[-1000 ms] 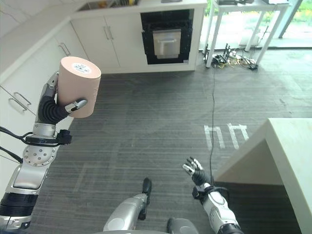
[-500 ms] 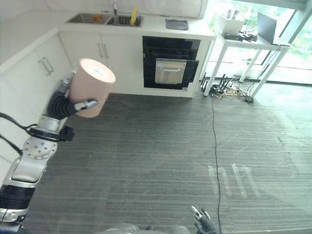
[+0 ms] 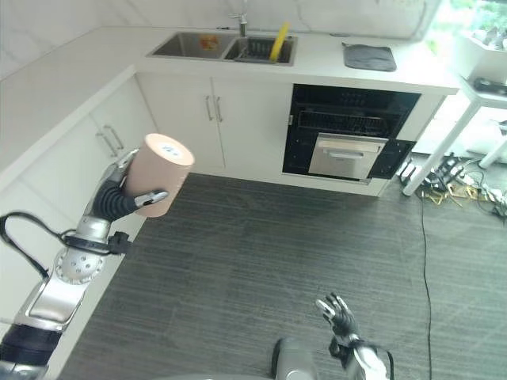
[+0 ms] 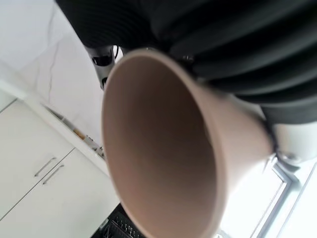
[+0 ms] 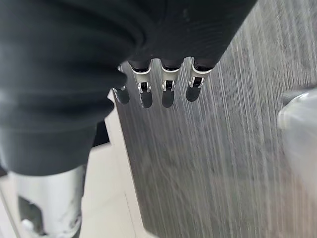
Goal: Place the dishes in the dishwasher.
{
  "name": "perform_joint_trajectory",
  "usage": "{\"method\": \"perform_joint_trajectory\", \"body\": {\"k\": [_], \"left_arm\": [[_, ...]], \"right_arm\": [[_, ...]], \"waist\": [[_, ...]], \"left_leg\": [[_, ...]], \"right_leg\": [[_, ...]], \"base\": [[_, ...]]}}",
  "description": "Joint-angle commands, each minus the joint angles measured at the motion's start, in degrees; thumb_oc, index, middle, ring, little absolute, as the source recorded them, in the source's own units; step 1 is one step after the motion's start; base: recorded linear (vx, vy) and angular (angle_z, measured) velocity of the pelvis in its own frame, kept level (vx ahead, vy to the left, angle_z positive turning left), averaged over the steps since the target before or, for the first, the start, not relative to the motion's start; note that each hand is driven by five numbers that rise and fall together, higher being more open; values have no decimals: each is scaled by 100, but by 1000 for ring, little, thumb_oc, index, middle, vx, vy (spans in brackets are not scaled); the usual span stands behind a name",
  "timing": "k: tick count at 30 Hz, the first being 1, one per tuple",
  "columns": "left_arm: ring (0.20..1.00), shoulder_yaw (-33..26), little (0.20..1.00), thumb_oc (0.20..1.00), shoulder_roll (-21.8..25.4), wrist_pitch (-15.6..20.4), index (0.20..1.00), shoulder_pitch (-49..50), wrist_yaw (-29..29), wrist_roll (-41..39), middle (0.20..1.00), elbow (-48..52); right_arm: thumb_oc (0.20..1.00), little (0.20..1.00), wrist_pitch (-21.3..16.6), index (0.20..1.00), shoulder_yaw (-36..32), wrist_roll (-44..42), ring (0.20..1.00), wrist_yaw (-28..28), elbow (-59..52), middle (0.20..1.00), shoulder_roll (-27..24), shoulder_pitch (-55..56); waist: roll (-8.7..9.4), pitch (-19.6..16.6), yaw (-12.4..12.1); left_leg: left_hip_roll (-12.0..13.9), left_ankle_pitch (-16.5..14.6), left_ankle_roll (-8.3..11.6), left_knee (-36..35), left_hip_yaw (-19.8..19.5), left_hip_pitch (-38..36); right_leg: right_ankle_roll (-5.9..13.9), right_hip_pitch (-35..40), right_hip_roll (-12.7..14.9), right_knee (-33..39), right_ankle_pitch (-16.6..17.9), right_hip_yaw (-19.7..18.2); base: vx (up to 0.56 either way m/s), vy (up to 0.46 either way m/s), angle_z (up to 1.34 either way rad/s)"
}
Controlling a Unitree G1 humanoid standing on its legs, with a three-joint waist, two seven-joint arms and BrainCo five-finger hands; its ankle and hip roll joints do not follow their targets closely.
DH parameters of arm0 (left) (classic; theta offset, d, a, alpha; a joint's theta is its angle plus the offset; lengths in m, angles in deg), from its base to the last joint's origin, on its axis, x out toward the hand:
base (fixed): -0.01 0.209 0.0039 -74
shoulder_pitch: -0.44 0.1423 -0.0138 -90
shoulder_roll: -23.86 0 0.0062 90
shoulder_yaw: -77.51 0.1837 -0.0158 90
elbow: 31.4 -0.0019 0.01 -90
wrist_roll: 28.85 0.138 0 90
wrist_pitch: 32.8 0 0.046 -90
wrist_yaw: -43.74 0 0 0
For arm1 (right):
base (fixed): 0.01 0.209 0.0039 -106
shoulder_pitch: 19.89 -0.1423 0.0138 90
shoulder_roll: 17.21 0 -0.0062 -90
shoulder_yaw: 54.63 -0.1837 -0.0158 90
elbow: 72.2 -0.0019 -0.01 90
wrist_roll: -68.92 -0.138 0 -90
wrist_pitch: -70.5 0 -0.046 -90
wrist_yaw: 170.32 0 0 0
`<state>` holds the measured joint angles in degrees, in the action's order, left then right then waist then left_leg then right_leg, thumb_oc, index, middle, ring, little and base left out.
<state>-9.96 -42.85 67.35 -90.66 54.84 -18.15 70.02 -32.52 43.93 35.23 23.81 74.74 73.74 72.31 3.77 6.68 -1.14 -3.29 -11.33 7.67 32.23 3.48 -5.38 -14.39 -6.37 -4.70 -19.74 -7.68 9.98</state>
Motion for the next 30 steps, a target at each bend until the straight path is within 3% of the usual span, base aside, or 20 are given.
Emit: {"method": "perform_joint_trajectory", "body": {"k": [1, 2, 3, 5, 6, 7, 10, 11, 16, 17, 18, 20, 21, 22, 23, 24, 25, 26, 27, 30], "left_arm": [[200, -479, 200, 200, 52, 213, 200, -945, 113, -108, 200, 179], [200, -447, 200, 200, 89, 260, 200, -1010, 25, -143, 200, 105], [200, -407, 200, 200, 134, 269, 200, -1060, -7, -150, 200, 50], [200, -361, 200, 200, 153, 248, 200, -1100, -1, -170, 200, 54], [200, -350, 200, 200, 145, 248, 200, -1092, -3, -199, 200, 92], [200, -374, 200, 200, 75, 358, 200, -887, -40, -190, 200, 224], [200, -496, 200, 200, 50, 511, 200, -712, -111, -222, 200, 306], [200, -529, 200, 200, 51, 551, 200, -713, -133, -233, 200, 296], [200, -478, 200, 200, 224, 596, 200, -873, -283, -311, 200, 191], [200, -455, 200, 200, 244, 608, 200, -926, -352, -364, 200, 181], [200, -346, 200, 200, 282, 537, 200, -1027, -494, -402, 200, 240], [200, -321, 200, 200, 305, 502, 200, -1065, -528, -416, 200, 249], [200, -304, 200, 200, 356, 391, 200, -1111, -576, -422, 200, 249], [200, -309, 200, 200, 383, 355, 200, -1086, -572, -463, 200, 226], [200, -299, 200, 200, 376, 369, 200, -1032, -538, -501, 200, 216], [200, -221, 200, 200, 373, 448, 200, -962, -409, -438, 200, 230], [200, -169, 200, 200, 384, 483, 200, -967, -337, -402, 200, 224], [200, -94, 200, 200, 442, 510, 200, -1016, -200, -354, 200, 177], [200, -43, 200, 200, 555, 428, 200, -1096, -10, -303, 200, 151], [200, -49, 200, 200, 663, 327, 200, -1109, 143, -290, 200, 169]], "right_arm": [[1000, 1000, -154, 1000, -21, 11, 1000, 12, 104, 1000, -395, -90], [1000, 1000, -197, 1000, -89, -149, 1000, 44, 179, 1000, -410, -71], [1000, 1000, -174, 1000, -145, -189, 1000, 97, 234, 1000, -392, -88], [1000, 1000, -157, 1000, -184, -83, 1000, 93, 285, 1000, -340, -126], [1000, 1000, -134, 1000, -200, -42, 1000, 37, 280, 1000, -306, -116], [1000, 1000, -179, 1000, -162, -96, 1000, -46, 433, 1000, -237, -115], [1000, 1000, -358, 1000, -84, -115, 1000, 15, 595, 1000, -198, -91], [1000, 1000, -392, 1000, -60, -143, 1000, 18, 598, 1000, -199, -78], [1000, 1000, -381, 1000, 21, -305, 1000, -55, 482, 1000, -97, 27], [1000, 1000, -417, 1000, 36, -234, 1000, -90, 448, 1000, -56, 70], [1000, 1000, -452, 1000, 111, -362, 1000, -319, 266, 1000, 66, 135], [1000, 1000, -469, 1000, 111, -409, 1000, -379, 208, 1000, 89, 144], [1000, 1000, -524, 1000, 96, -263, 1000, -437, 156, 1000, 103, 160], [1000, 1000, -615, 1000, 102, 15, 1000, -527, 138, 1000, 122, 132], [1000, 1000, -678, 1000, 115, 88, 1000, -577, 123, 1000, 125, 94], [1000, 1000, -727, 1000, 139, 123, 1000, -635, 63, 1000, 132, 2], [1000, 1000, -757, 1000, 140, 190, 1000, -661, 16, 1000, 117, -26], [1000, 1000, -747, 1000, 105, 272, 1000, -626, -39, 1000, 77, -80], [1000, 1000, -653, 1000, 110, 292, 1000, -537, -74, 1000, -12, -215], [1000, 1000, -464, 1000, 83, 250, 1000, -435, -109, 1000, -84, -360]], "waist": [[-322, 88, 325], [-293, 151, 291], [-303, 167, 249], [-318, 193, 195], [-358, 205, 162], [-511, 256, -158], [-563, 313, -363], [-573, 324, -383], [-422, 95, -439], [-380, 29, -437], [-204, -113, -498], [-209, -148, -504], [-222, -164, -480], [-295, -161, -462], [-378, -140, -452], [-490, -84, -422], [-508, -46, -383], [-490, 21, -322], [-444, 106, -263], [-419, 156, -272]], "left_leg": [[402, 1043, -713, 388, -483, 393], [402, 965, -816, 496, -426, 836], [301, 794, -909, 91, -397, 983], [309, 842, -885, -696, -272, 948], [296, 969, -804, -1227, -270, 997], [97, 1722, -519, -2738, -777, 1389], [15, 2249, -398, -3196, -914, 1771], [-3, 2271, -388, -3155, -871, 1867], [-145, 1467, -853, -2549, -816, 1547], [-190, 1351, -954, -2514, -809, 1480], [-407, 1086, -1227, -2497, -851, 1317], [-411, 1018, -1293, -2472, -865, 1295], [-419, 876, -1407, -2415, -878, 1200], [-372, 805, -1474, -2447, -883, 1039], [-349, 739, -1503, -2464, -922, 881], [-333, 680, -1508, -2493, -1010, 704], [-344, 615, -1505, -2480, -1058, 638], [-348, 433, -1476, -2404, -1067, 518], [-270, 162, -1364, -2316, -1034, 359], [39, -73, -1122, -2157, -1006, 252]], "right_leg": [[1487, 379, 734, 1116, 767, -594], [1441, 552, 665, 1149, 705, -648], [1464, 684, 578, 1194, 633, -710], [1522, 857, 529, 1261, 510, -728], [1547, 991, 468, 1310, 421, -750], [1563, 1511, 237, 1496, 221, -1023], [1545, 1862, 139, 1551, 72, -1261], [1531, 1895, 122, 1514, 4, -1310], [1732, 1925, 368, 917, -342, -1121], [1800, 1886, 417, 689, -236, -1074], [2249, 1693, 583, -335, 679, -1043], [2348, 1546, 539, -699, 955, -1065], [2488, 1229, 438, -1419, 1307, -1129], [2450, 853, 466, -1986, 1450, -1087], [2298, 502, 689, -2040, 1241, -873], [2117, 140, 921, -1754, 952, -674], [2066, 44, 1065, -1472, 934, -627], [2067, -70, 1463, -713, 1131, -505], [2174, -130, 1884, 117, 1367, -510], [2365, 58, 2209, 623, 1419, -717]], "base": [[308, -187, -41], [403, -169, -53], [406, -82, -51], [317, 43, -47], [656, 181, -90], [674, 172, -90], [455, 104, -62], [545, 241, -40], [372, 201, -56], [399, 251, -15], [310, 204, 4], [195, 112, 7], [239, 92, 9], [294, 104, 4], [292, 58, -16], [229, -12, -25], [216, -133, -29], [218, -316, -10], [231, -426, 23], [184, -444, 62]]}}
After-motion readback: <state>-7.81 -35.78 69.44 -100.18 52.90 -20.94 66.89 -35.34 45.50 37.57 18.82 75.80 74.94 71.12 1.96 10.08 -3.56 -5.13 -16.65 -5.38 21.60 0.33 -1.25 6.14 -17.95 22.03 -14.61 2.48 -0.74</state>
